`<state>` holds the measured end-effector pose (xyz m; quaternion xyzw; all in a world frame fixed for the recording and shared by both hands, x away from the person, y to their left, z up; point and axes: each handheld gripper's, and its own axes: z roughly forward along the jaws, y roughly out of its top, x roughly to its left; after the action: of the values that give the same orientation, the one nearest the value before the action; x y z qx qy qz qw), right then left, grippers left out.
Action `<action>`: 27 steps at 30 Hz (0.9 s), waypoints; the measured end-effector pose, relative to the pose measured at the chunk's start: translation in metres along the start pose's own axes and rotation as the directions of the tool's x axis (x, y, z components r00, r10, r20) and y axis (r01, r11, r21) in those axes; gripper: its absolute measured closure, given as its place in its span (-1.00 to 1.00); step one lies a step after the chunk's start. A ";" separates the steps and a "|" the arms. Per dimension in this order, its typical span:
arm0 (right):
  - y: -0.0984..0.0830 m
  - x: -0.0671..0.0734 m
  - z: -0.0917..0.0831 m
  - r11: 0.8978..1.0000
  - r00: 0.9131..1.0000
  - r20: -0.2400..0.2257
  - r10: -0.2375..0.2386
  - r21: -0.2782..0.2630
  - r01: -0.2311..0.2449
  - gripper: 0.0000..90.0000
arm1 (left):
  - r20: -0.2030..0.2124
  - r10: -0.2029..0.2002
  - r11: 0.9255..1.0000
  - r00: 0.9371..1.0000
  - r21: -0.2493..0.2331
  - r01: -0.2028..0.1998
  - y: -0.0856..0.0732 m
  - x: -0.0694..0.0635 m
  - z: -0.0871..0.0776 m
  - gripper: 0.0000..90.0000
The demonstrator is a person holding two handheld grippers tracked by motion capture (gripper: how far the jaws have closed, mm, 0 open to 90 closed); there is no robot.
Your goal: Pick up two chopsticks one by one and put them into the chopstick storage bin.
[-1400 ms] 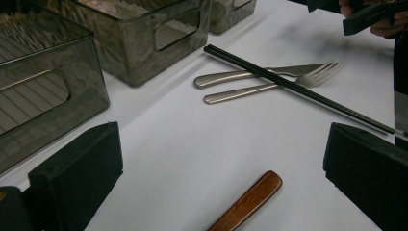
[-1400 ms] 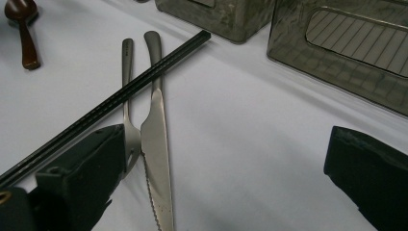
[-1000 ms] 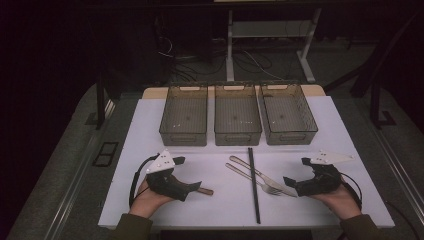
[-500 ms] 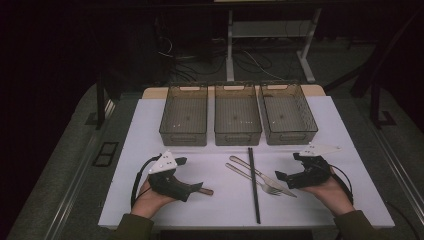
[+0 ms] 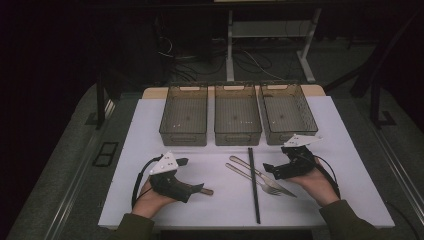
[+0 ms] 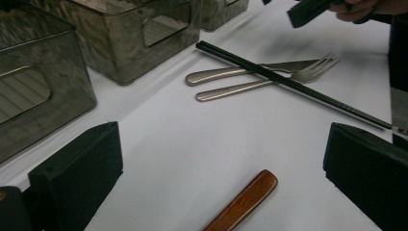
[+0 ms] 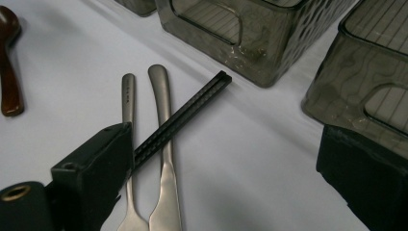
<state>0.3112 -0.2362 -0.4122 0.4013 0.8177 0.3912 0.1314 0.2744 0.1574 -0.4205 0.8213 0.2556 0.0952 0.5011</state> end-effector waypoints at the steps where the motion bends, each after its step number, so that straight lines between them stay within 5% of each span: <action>1: 0.001 0.000 0.002 1.000 1.000 -0.002 0.001 0.003 -0.001 -0.87 | 0.000 0.000 1.000 1.000 0.000 0.000 0.000 0.000 0.000 -1.00; 9: 0.010 0.002 0.014 1.000 1.000 -0.020 0.013 0.013 -0.012 -0.86 | -0.005 -0.010 1.000 1.000 -0.005 0.009 -0.002 0.001 0.000 -1.00; 27: 0.039 0.011 0.051 0.993 0.998 -0.002 0.064 0.103 -0.064 -0.31 | 0.003 -0.013 1.000 1.000 -0.007 0.013 -0.003 0.001 0.001 -1.00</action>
<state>0.3524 -0.1861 -0.4157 0.4325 0.8238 0.3537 0.0959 0.2751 0.1584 -0.4234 0.8179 0.2600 0.0915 0.5050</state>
